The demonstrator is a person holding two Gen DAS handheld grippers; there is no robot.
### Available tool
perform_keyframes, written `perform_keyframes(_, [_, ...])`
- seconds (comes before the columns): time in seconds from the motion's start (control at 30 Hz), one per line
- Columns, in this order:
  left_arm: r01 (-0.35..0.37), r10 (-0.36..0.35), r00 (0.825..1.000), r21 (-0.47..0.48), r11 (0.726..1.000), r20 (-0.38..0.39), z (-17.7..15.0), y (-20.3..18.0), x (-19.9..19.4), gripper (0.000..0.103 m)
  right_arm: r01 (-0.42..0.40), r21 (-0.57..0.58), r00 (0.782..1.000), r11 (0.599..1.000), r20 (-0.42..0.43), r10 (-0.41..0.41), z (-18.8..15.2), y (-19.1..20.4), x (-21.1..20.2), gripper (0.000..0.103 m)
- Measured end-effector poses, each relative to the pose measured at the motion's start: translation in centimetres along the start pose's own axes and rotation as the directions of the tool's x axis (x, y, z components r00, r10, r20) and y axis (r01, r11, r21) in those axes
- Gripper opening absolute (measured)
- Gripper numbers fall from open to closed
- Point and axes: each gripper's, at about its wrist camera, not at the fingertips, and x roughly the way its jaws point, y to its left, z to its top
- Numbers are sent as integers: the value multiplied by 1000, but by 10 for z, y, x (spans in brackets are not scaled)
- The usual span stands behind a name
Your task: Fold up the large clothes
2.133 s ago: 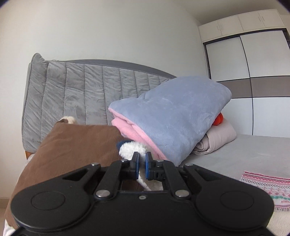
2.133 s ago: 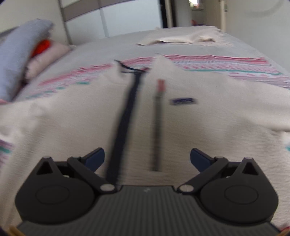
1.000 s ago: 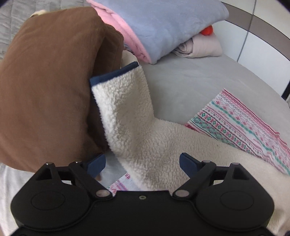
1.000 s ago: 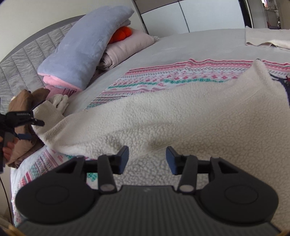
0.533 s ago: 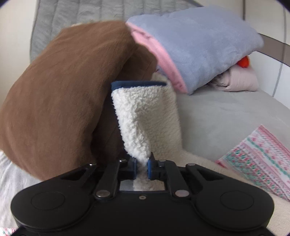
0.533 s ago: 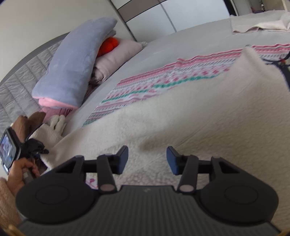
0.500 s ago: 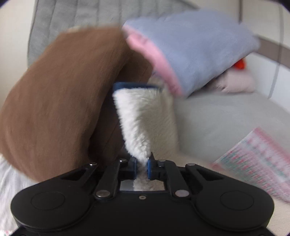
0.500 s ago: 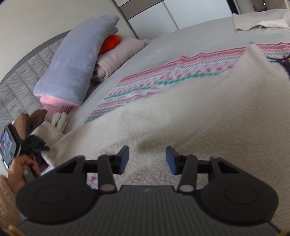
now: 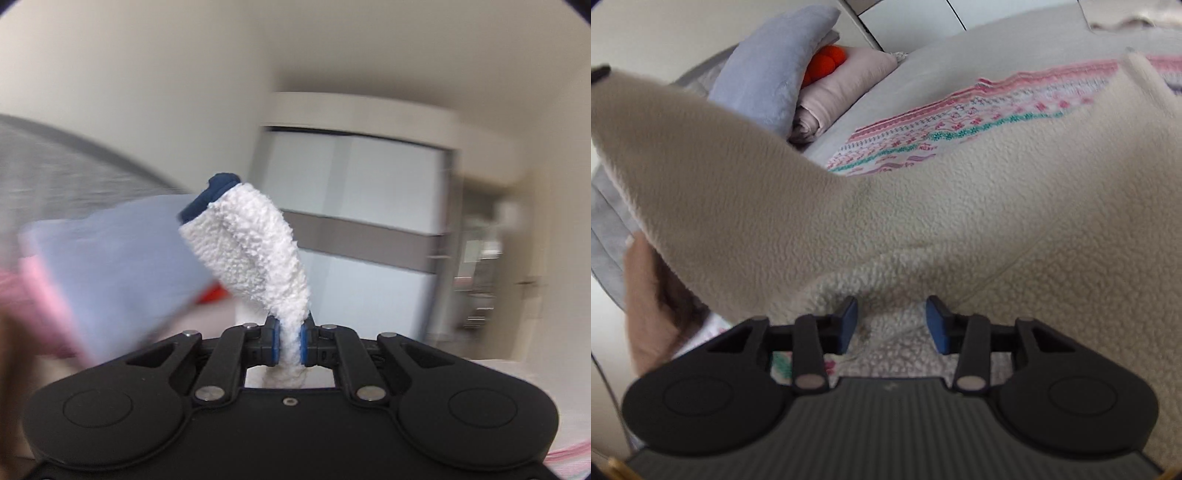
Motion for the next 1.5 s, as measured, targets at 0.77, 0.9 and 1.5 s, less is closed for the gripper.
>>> perform_keyframes(0.77, [566,-482,665,-37,824,-571,-161,-176,-48,81,-5,553,908,833,351,-228,-48,-203,-323,87])
perform_keyframes(0.9, [435,-388,730,-55,899,-563,-144,-120,-48,81,-19,551,900,834,373,-227,-51,-211,-328,86])
perform_keyframes(1.5, [186,-245,775,-161,969,-583,-175,40,-38,31,365,156,804,918,444,-395,-7,-114,-278,10])
